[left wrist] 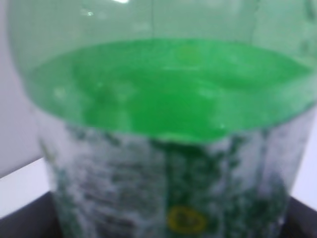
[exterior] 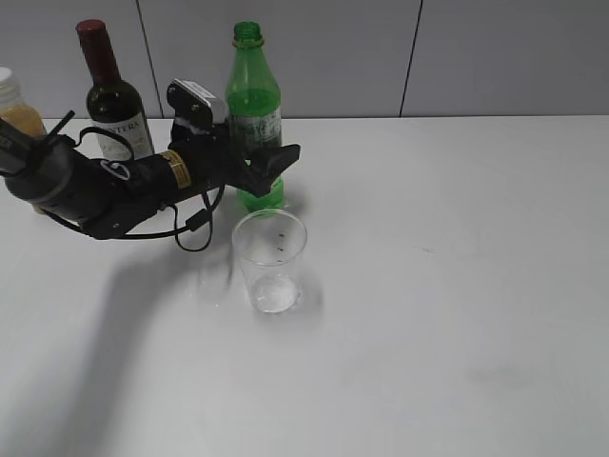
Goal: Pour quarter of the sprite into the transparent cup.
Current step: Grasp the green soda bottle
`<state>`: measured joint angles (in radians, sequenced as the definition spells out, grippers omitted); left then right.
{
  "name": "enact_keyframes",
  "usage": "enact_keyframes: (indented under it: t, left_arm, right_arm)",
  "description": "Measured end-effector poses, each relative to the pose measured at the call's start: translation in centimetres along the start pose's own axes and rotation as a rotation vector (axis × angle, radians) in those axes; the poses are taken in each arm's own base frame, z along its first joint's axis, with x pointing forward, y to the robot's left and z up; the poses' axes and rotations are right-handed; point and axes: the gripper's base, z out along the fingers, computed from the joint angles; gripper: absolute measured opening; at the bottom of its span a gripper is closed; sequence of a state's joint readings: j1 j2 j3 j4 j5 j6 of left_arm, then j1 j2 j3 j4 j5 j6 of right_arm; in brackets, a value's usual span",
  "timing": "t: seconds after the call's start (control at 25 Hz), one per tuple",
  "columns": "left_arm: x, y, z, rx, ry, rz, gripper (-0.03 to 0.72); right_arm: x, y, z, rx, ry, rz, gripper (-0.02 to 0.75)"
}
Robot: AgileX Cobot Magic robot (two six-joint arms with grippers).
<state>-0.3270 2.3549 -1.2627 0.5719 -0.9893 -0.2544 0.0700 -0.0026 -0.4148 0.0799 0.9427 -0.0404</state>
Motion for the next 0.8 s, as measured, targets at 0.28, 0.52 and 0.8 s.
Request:
enact_keyframes:
  t: [0.28, 0.52, 0.8]
  left_arm:
    - [0.03, -0.04, 0.02, 0.0, 0.004, -0.007, 0.537]
    - [0.03, -0.07, 0.03, 0.001, 0.004, -0.008, 0.458]
    - [0.06, -0.08, 0.03, 0.002, 0.002, -0.008, 0.458]
  right_arm:
    - [0.0, 0.0, 0.0, 0.0, 0.0, 0.0, 0.585]
    - [0.0, 0.0, 0.0, 0.0, 0.0, 0.0, 0.585]
    - [0.0, 0.01, 0.0, -0.001, 0.0, 0.001, 0.585]
